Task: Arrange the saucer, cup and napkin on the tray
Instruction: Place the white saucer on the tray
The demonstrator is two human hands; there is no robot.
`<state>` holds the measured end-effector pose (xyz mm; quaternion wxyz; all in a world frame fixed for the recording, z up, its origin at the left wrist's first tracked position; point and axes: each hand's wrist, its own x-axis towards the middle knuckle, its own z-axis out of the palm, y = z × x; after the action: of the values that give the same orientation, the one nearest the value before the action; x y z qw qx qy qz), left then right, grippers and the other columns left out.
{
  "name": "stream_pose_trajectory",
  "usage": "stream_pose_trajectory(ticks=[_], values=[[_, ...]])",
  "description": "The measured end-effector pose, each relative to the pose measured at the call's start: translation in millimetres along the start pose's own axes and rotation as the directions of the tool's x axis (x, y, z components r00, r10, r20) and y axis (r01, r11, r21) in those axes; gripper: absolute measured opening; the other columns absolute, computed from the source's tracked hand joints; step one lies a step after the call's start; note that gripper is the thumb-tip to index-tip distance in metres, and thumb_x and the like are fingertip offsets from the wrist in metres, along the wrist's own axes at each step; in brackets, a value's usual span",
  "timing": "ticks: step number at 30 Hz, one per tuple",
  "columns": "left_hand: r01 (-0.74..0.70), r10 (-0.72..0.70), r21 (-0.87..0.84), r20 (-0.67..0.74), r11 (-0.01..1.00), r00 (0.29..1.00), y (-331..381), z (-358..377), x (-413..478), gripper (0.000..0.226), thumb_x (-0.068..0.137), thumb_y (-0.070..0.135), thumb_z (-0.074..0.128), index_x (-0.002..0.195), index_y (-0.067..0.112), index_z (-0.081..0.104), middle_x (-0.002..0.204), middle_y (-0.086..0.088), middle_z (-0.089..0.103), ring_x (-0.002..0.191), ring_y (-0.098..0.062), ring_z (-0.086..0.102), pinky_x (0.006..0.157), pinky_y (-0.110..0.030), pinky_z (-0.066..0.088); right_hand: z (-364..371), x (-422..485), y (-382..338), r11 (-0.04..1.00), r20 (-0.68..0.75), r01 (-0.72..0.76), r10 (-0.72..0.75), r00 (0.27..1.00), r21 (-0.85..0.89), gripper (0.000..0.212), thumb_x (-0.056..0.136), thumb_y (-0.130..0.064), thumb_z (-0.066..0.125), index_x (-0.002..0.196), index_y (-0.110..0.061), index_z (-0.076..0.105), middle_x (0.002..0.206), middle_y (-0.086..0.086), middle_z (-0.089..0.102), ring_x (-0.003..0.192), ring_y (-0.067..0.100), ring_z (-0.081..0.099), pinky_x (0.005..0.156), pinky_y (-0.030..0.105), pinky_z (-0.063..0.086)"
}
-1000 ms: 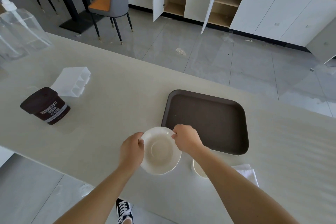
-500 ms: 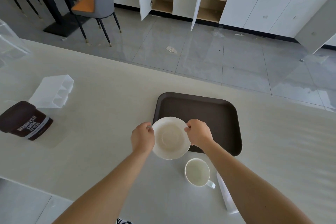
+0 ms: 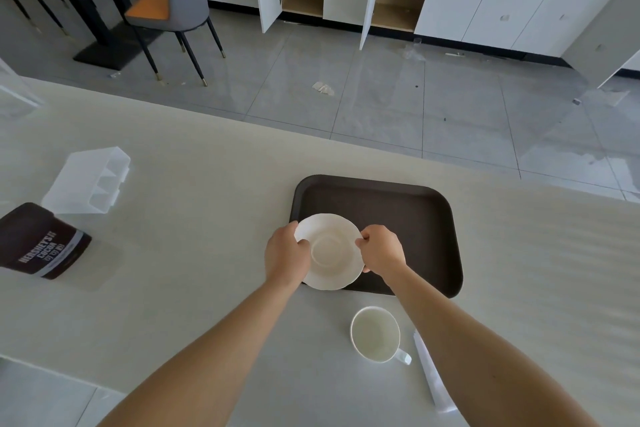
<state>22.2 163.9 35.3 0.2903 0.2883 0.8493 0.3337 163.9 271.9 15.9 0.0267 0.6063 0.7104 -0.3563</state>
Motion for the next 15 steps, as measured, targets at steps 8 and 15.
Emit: stream_pose_trajectory(ticks=[8,15], values=[[0.044,-0.039,-0.096,0.056,0.994,0.998,0.2,5.6,-4.1,0.051,0.087,0.009,0.042,0.137,0.01,0.05,0.141,-0.007,0.055,0.12,-0.024,0.051,0.089,-0.026,0.034,1.1,2.8,4.0,0.999,0.006,-0.02,0.02,1.0,0.047,0.015,0.098,-0.02,0.05,0.094,-0.017,0.063,0.07,0.0,0.069,0.053,0.014,0.071,0.05,0.023,0.042],[0.151,-0.131,-0.284,0.09,0.947,0.987,3.1,1.6,-2.8,0.062,0.085,0.015,0.041,0.147,0.018,0.041,0.154,0.0,0.042,0.141,-0.019,0.039,0.109,-0.033,0.034,1.8,3.6,6.4,0.99,-0.005,-0.04,0.041,0.999,0.134,0.024,0.099,-0.023,0.042,0.098,-0.017,0.066,0.078,0.002,0.073,0.056,0.017,0.072,0.056,0.023,0.049]])
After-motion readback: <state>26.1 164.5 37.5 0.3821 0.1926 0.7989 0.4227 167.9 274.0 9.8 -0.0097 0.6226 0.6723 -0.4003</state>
